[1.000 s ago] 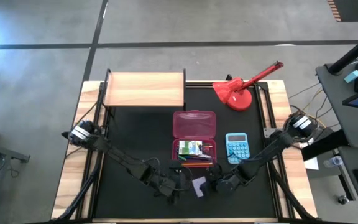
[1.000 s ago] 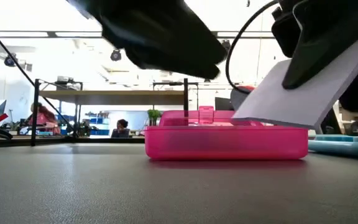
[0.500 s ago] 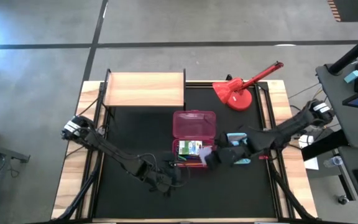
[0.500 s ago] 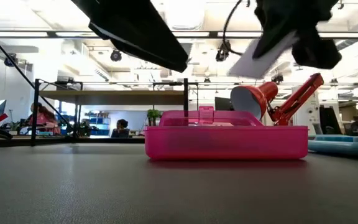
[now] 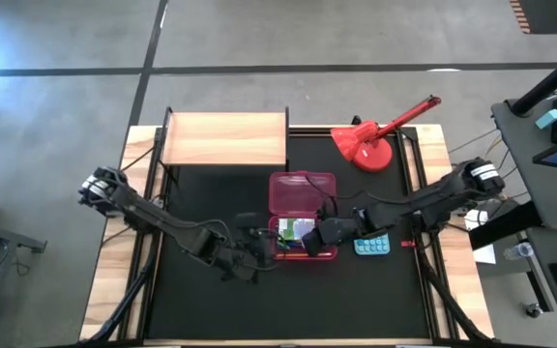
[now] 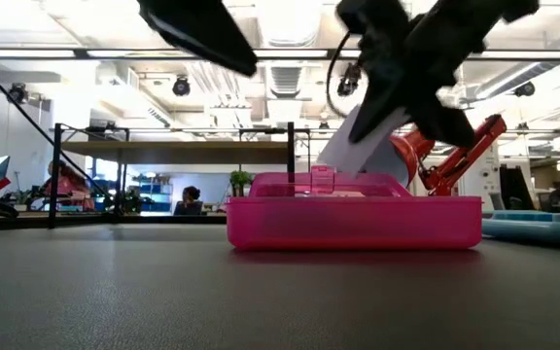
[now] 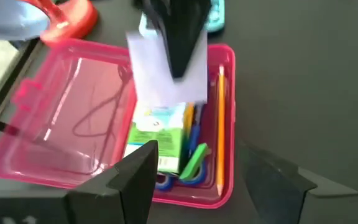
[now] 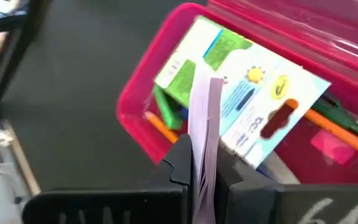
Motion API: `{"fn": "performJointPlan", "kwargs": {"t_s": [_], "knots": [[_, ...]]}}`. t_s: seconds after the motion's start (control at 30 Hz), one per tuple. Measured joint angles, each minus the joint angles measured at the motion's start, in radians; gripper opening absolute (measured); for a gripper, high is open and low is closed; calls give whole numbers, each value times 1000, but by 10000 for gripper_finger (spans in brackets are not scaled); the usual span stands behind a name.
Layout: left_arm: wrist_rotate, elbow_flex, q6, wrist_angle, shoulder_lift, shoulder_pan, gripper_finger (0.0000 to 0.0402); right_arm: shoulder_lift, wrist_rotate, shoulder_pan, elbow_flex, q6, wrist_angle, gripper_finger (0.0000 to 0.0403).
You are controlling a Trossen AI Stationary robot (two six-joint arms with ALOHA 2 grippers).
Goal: Pack school essentials
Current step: Put the purple sticky notes into the pink supply box, then close the pink supply box
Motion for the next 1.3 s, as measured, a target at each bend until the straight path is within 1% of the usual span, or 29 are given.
{"fn": "performJointPlan", "kwargs": {"t_s": [0.23, 0.47, 0.6, 0.73, 0.87, 0.97, 1.17, 1.3], "knots": [[-59, 0, 3, -34, -106, 0, 208, 127, -8, -18, 1, -11, 196, 9], [-80, -2, 4, -35, -158, 4, 208, 209, 1, -28, 1, 4, 291, 9], [-80, -8, 3, -37, -164, 4, 208, 219, 2, -27, 1, 15, 296, 10], [-80, -14, 3, -36, -165, 4, 208, 215, 4, -29, 1, -4, 288, 26], [-80, -15, 3, -37, -163, 5, 208, 204, 1, -37, 1, -9, 282, 62], [-80, -15, 3, -37, -163, 5, 208, 190, -2, -49, 1, -9, 267, 103], [-80, -15, 3, -36, -163, 6, 208, 128, -7, -74, 1, -13, 167, 192], [-79, -16, 4, -36, -163, 12, 208, 67, -7, -90, 1, -54, 105, 234]]}}
